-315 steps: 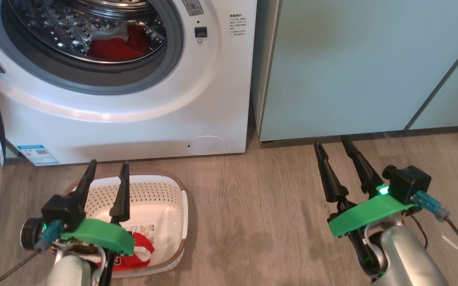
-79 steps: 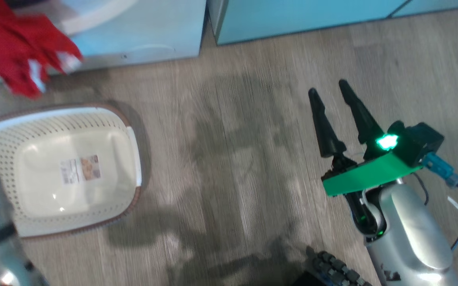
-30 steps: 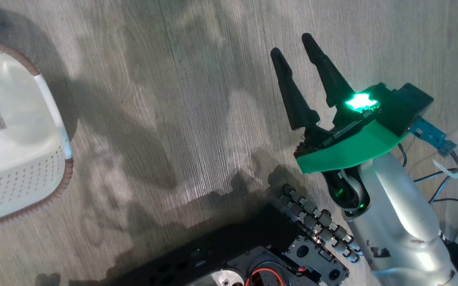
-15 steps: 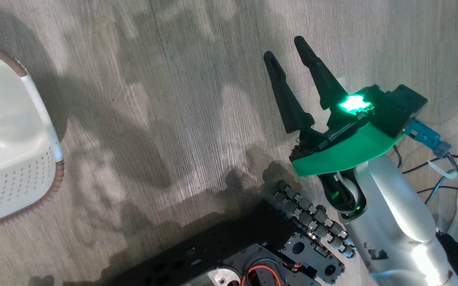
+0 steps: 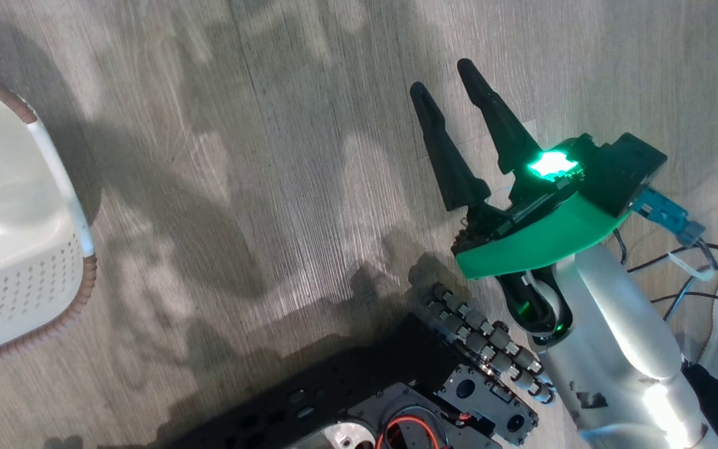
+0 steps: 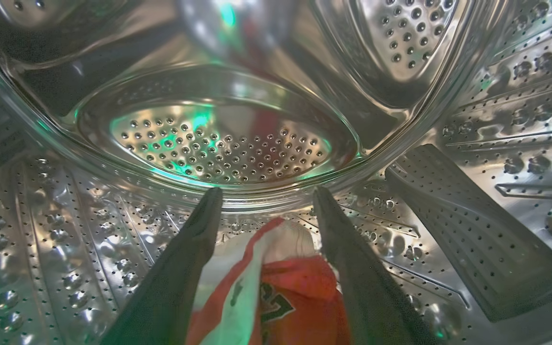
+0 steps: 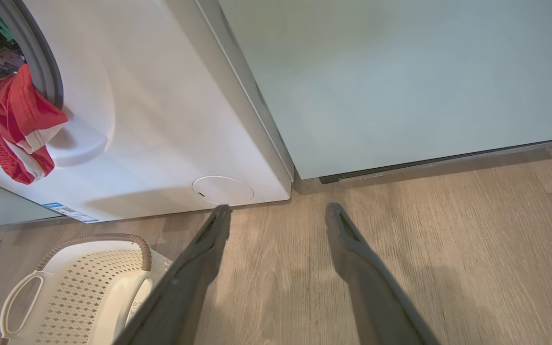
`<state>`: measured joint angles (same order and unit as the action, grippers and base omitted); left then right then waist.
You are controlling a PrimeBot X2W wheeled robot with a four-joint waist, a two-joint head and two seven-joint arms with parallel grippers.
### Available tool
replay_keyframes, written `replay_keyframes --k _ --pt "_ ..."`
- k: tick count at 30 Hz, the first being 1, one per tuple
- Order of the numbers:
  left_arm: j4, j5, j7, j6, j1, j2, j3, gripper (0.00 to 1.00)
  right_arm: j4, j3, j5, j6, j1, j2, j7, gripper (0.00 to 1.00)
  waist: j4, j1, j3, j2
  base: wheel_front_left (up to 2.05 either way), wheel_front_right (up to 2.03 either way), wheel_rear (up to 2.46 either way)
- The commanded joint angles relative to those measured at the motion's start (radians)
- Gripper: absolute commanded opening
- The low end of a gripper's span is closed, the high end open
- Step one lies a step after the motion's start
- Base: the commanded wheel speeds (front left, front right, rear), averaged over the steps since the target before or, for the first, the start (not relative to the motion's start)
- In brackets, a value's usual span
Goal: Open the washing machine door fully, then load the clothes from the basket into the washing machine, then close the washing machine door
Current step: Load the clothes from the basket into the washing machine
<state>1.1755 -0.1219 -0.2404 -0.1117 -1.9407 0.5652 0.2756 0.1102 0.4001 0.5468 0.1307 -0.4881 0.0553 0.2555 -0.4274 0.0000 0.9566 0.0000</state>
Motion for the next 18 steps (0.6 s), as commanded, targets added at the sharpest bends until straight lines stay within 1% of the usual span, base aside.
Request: replay_keyframes --k 1,6,18 --pt "-0.024 0.005 -0.009 -0.001 -0.038 0.023 0.011 1.00 -0.022 0.015 0.007 0.000 0.022 -0.005 0.006 1.00 0.000 0.0000 -0.003 0.0000 0.00 0.00 0.00" --pt "-0.014 -0.016 -0.018 -0.006 -0.019 0.012 0.009 1.00 -0.019 0.011 0.000 0.000 0.012 -0.005 0.006 1.00 0.002 0.0000 -0.024 0.0000 0.00 0.00 0.00" --pt "-0.077 -0.099 -0.021 -0.011 0.142 -0.038 -0.038 1.00 0.009 -0.033 -0.063 0.000 0.017 -0.005 0.006 1.00 0.064 0.0000 -0.125 0.0000 0.00 0.00 0.00"
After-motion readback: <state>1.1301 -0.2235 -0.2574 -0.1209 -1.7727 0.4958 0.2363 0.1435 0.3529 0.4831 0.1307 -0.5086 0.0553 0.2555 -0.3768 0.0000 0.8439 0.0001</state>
